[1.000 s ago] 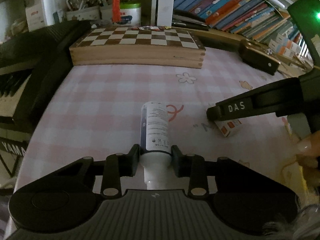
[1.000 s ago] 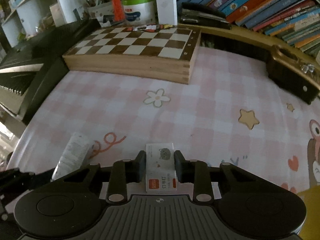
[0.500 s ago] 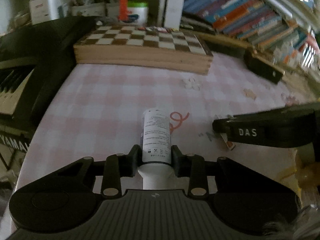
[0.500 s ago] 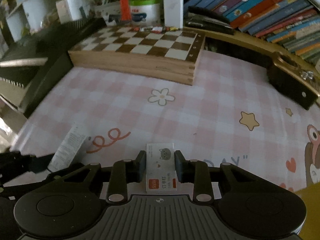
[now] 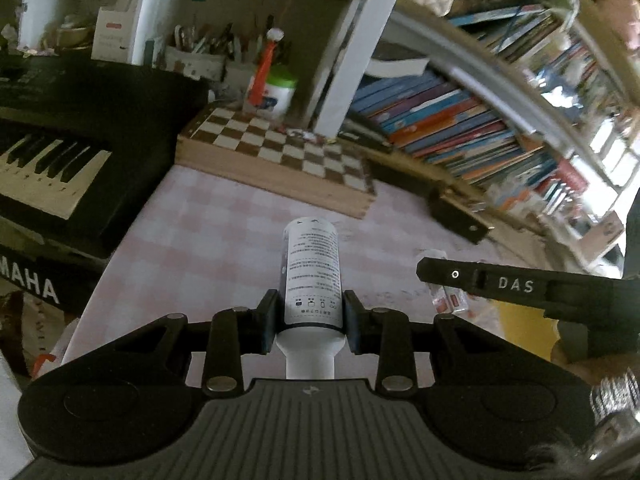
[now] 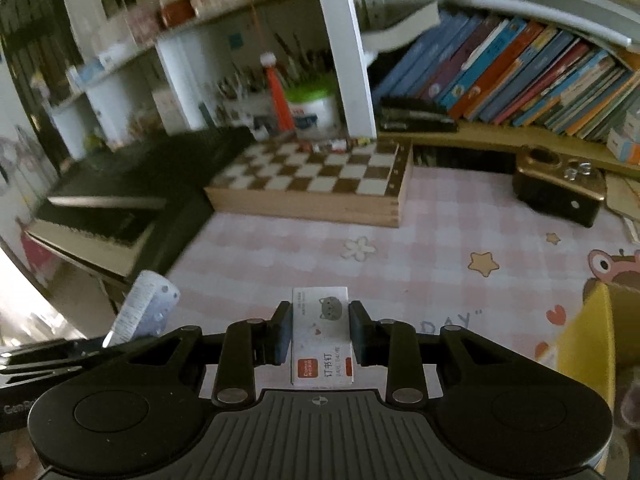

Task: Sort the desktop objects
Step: 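Carry the spray bottle and card in both tools toward the yellow box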

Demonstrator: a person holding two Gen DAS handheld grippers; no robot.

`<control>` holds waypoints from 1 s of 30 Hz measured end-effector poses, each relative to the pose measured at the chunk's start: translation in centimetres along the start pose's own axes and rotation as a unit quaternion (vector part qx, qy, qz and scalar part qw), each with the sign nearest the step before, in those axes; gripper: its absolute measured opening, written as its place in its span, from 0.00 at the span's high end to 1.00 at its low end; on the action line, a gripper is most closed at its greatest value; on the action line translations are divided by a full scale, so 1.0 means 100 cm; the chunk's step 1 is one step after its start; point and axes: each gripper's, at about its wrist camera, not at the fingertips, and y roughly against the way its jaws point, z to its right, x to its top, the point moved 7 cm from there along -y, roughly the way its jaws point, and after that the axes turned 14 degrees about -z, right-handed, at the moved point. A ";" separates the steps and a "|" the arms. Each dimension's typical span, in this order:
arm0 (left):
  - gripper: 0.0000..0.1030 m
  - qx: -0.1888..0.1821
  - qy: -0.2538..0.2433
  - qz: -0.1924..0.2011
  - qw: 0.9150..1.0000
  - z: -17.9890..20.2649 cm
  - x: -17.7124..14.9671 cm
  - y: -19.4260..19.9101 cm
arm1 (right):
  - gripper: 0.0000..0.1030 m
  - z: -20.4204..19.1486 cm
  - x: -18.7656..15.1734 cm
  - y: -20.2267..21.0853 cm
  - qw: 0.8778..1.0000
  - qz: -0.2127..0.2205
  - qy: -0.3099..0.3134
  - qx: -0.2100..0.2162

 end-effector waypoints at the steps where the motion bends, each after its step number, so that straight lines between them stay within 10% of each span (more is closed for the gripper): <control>1: 0.70 -0.005 -0.002 0.002 1.000 0.001 -0.002 0.005 | 0.71 -0.001 -0.003 0.008 1.000 0.006 -0.001 0.003; 30: 0.70 -0.073 -0.045 -0.046 0.995 -0.005 -0.136 0.102 | 0.71 -0.062 -0.174 0.099 0.999 -0.008 -0.042 0.007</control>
